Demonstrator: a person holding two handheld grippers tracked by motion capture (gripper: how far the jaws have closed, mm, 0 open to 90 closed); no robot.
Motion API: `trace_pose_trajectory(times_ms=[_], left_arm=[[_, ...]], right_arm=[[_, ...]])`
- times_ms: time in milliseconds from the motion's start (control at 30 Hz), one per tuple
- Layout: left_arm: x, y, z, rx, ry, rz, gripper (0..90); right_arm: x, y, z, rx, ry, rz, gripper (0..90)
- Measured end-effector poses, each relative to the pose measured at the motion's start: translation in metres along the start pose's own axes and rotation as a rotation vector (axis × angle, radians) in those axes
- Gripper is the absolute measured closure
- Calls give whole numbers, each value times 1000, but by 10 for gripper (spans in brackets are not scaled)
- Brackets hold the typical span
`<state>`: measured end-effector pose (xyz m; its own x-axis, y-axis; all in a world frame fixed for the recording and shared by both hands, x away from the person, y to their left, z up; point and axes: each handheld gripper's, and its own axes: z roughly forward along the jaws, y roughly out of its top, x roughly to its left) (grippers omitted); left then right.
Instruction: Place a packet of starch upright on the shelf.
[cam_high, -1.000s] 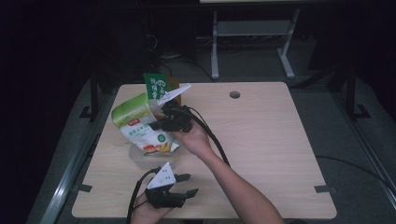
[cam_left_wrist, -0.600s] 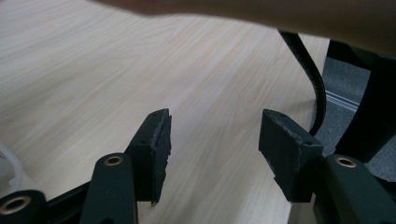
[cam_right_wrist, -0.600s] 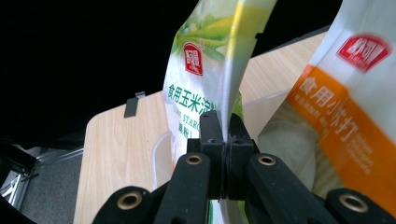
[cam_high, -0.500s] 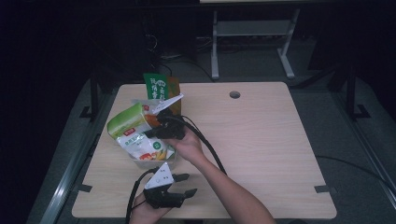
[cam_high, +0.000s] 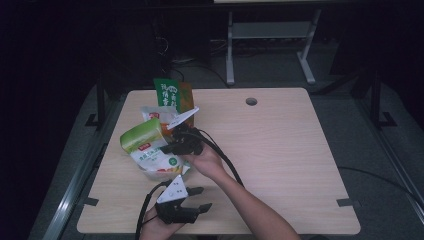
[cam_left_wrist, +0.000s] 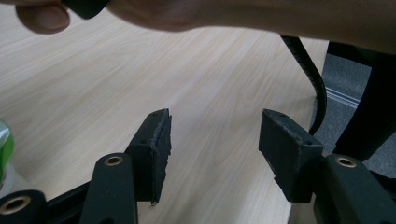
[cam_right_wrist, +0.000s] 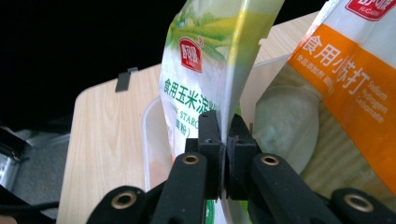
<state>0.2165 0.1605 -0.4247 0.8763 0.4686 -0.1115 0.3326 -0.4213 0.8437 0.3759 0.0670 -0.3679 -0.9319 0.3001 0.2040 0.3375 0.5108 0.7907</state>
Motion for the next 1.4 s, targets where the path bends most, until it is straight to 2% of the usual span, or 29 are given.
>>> trace_pose_trajectory(times_ms=[100,133,233,333,467,500,567,633,867,900,1000,1067,1133,1267,1333,1367,1400], left_arm=[[0,0,0,3,0,1,432],[-1,0,0,4,0,2,432],[-1,0,1,7,-3,6,432],[-2,0,2,9,-4,12,432],[-2,0,2,10,-3,12,432],[-2,0,2,11,-3,12,432],[-1,0,2,16,-3,13,432],[-2,0,3,13,0,11,432],[0,0,3,19,15,5,432],[0,0,3,20,17,7,431],[1,-1,3,27,27,2,425],[2,-1,4,28,30,2,424],[3,-1,5,33,32,3,420],[3,-1,5,35,35,1,417],[4,-1,5,34,36,5,416],[4,-1,5,35,37,4,414],[4,-1,5,34,37,2,414]], right_arm=[[2,0,-4,31,-13,-15,783],[1,-1,-5,45,-20,-33,782],[-1,-4,-7,68,-24,-40,778],[-2,-8,-7,89,-19,-48,849],[0,-9,-8,99,-41,-67,871],[1,-10,-8,102,-43,-56,872],[-1,-11,-8,103,-46,-76,874],[0,-13,-9,105,-48,-61,875],[-3,-24,-11,103,-44,-60,876],[-2,-24,-11,106,-42,-41,876],[-4,-30,-10,114,-39,-46,876],[-6,-36,-9,127,-33,-28,876],[-8,-40,-10,113,-20,-19,872],[-9,-37,-11,120,-11,-25,831],[-10,-36,-15,91,-11,-6,782],[-12,-34,-20,47,3,14,771],[-12,-34,-20,47,3,14,771]])
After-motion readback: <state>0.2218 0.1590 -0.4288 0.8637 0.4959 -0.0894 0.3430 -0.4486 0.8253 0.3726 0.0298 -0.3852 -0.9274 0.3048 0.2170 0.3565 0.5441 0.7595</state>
